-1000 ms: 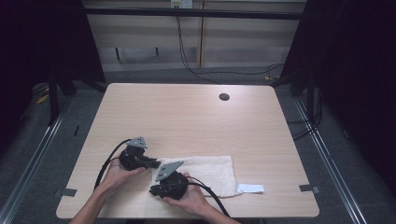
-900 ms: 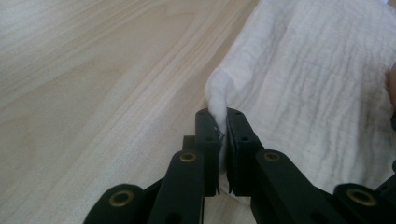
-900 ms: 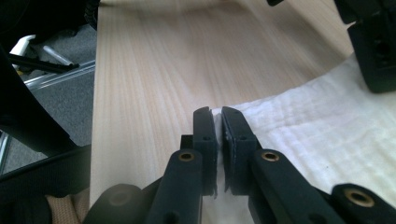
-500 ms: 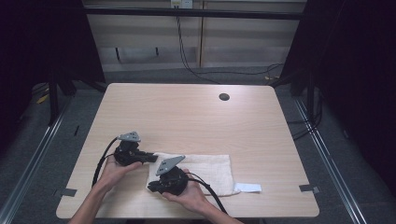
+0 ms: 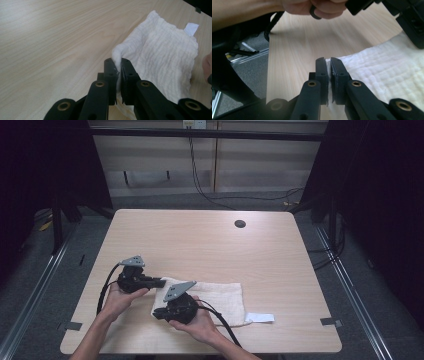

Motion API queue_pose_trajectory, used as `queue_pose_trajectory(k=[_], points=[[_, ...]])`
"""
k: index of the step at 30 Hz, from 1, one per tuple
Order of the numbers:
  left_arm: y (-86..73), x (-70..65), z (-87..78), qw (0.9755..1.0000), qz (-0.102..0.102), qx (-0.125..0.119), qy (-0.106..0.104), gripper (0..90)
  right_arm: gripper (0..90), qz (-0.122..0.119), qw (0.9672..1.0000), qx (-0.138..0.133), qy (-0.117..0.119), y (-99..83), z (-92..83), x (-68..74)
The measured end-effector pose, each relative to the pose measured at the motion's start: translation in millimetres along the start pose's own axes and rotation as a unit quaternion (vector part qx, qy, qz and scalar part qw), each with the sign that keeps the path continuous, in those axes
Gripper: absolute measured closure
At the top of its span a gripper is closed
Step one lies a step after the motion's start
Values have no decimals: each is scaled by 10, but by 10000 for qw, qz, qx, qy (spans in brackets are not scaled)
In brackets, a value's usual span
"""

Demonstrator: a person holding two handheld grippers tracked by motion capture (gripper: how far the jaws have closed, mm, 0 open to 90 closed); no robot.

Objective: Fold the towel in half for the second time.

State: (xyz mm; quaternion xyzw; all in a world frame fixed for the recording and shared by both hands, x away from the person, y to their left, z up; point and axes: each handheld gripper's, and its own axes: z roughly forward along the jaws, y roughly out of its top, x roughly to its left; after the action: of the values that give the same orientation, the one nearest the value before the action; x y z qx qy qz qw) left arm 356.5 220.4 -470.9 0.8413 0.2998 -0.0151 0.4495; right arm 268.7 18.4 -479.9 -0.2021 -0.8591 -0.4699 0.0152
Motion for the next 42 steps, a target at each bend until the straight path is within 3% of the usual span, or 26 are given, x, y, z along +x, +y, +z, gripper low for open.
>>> queue_pose_trajectory(k=[9,13,21,26,31,34,42], points=[[14,57,-177,9995,-146,-274,-9,851,856,17,9996,-272,42,144,11,42],[22,58,-236,9993,-63,-240,275,851,857,106,9991,-410,49,175,40,42],[99,99,-470,9978,-68,-533,376,851,859,-101,9988,-473,-1,441,110,73],[133,99,-622,9965,-98,-762,335,851,860,-152,9976,-674,91,589,90,117],[111,130,-485,9977,-124,-506,429,852,860,-106,9980,-622,42,517,99,72],[148,75,-407,9979,-7,-529,371,851,860,-59,9978,-660,28,442,60,44],[313,-28,-188,9991,88,-342,233,851,860,-136,9969,-768,-135,332,-264,11]])
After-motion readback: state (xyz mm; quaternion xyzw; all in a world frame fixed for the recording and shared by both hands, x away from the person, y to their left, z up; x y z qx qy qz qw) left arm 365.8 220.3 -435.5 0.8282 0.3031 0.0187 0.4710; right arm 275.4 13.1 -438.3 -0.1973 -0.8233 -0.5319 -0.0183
